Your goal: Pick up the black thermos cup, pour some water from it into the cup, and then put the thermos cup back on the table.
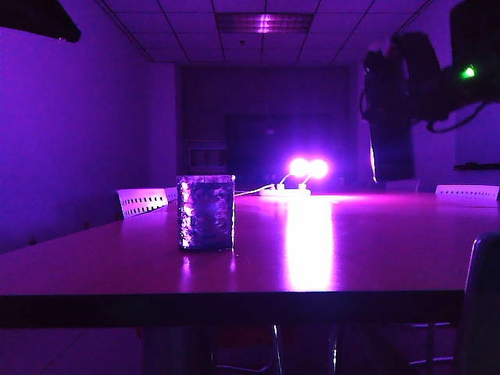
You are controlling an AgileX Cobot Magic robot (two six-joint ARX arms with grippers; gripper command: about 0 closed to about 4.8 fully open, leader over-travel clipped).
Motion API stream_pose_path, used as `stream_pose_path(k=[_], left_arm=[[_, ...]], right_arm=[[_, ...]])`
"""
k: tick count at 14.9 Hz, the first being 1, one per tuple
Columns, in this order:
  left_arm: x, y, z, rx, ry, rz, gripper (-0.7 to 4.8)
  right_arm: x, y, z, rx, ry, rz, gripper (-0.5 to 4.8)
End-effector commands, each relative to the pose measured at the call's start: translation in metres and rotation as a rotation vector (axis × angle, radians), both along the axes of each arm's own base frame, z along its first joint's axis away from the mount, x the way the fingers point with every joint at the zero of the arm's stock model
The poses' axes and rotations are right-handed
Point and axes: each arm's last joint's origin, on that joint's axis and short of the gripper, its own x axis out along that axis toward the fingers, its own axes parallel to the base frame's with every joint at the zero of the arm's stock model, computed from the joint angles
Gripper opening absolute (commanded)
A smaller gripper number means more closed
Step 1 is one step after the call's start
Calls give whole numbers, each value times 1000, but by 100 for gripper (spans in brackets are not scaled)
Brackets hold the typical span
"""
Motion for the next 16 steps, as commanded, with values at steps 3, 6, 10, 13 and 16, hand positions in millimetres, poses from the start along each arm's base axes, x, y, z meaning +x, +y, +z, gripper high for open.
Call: stream_pose_path(k=[3, 6, 10, 13, 16], left_arm=[[0, 0, 3, -8, -16, -4, -5], [0, 0, 3, -8, -15, -4, -5], [0, 0, 3, -8, -15, -4, -5], [0, 0, 3, -8, -16, -4, -5], [0, 0, 3, -8, -16, -4, -5]], right_arm=[[11, -4, -19, 9, -35, 26, 243], [17, -4, -37, 31, -11, 26, 243], [23, -3, -60, 77, -13, 27, 243], [25, -3, -68, 74, -1, 25, 244], [25, -4, -69, 74, 9, 22, 479]])
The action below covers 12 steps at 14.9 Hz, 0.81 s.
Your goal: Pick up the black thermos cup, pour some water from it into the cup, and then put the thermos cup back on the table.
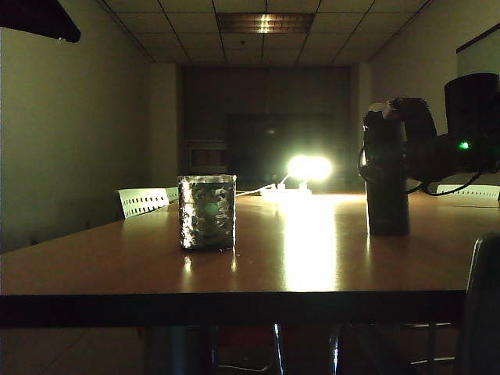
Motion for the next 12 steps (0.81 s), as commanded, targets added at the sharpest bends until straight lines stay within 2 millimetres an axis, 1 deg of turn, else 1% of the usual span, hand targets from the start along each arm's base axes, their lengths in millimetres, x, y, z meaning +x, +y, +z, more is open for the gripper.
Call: stream_pose_path(k=[1, 4, 8, 10, 12], left_arm=[[0, 0, 3, -8, -16, -4, -5], [0, 0, 3, -8, -16, -4, -5], [0, 0, 3, -8, -16, -4, -5], [0, 0, 3, -8, -16, -4, -5], [0, 0, 4, -8, -16, -4, -5]], right_arm=[[1, 0, 11, 2, -64, 2, 479], [-2, -3, 16, 3, -47, 48, 479], [-13, -25, 38, 9, 72, 70, 479], [-19, -32, 49, 8, 90, 110, 479], [-24, -31, 58, -16, 78, 166, 479]])
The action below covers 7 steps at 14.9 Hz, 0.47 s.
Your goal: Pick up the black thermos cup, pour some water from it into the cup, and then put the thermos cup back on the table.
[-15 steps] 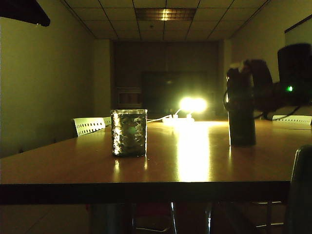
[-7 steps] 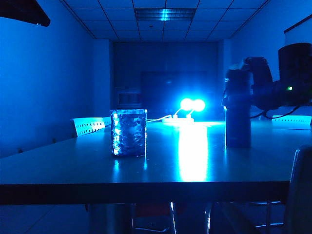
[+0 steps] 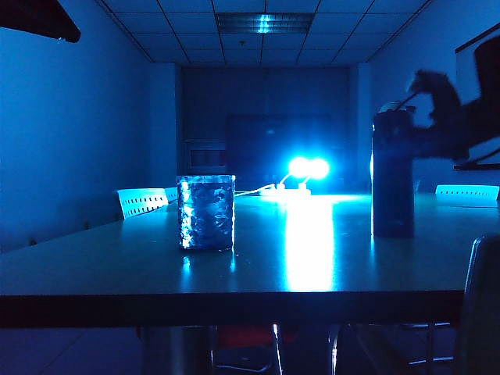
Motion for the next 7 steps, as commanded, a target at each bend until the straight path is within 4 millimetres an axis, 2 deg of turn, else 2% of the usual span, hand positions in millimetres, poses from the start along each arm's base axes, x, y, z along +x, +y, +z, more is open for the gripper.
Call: stream_pose_path(k=[1, 7], left_arm=[[0, 0, 4, -8, -16, -4, -5], [0, 0, 4, -9, -17, -4, -5]], right_arm=[[-6, 4, 11, -21, -13, 86, 479], [-14, 2, 10, -69, 107, 35, 479]])
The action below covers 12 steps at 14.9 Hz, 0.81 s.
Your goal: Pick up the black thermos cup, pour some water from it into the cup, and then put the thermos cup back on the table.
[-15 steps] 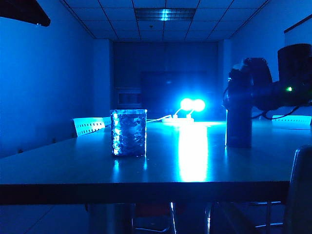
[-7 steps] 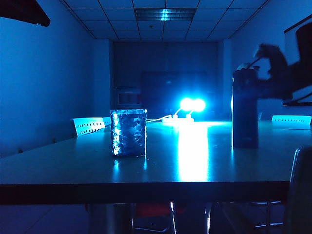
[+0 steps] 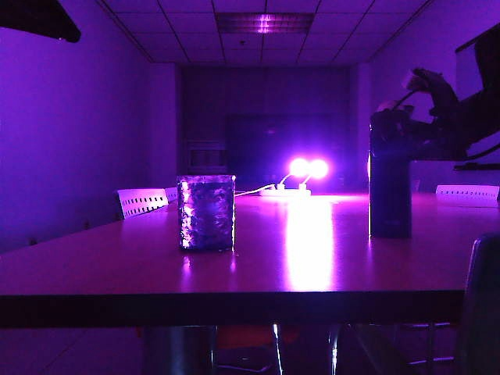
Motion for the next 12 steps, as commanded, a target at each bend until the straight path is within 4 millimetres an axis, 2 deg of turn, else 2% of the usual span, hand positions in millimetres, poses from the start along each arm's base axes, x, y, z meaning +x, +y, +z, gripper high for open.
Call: stream_pose_path(k=[1, 6, 8, 9, 10, 12], left_arm=[[0, 0, 4, -9, -17, -4, -5], [0, 0, 4, -9, -17, -5, -5], [-1, 0, 6, -16, -21, -24, -5], [-2, -1, 10, -29, -28, -56, -5], [-3, -1, 14, -36, -35, -77, -5], [-6, -4, 25, -40, -68, -119, -5]], right_arm=[[-6, -1, 10, -72, 5, -30, 479], [-26, -5, 35, -128, 51, -61, 479], [-42, -9, 48, -125, 132, -91, 479], [-56, -8, 59, -119, 176, -89, 272], [-72, -7, 72, -129, 214, -106, -16], [-110, -3, 101, -135, 264, -119, -1]])
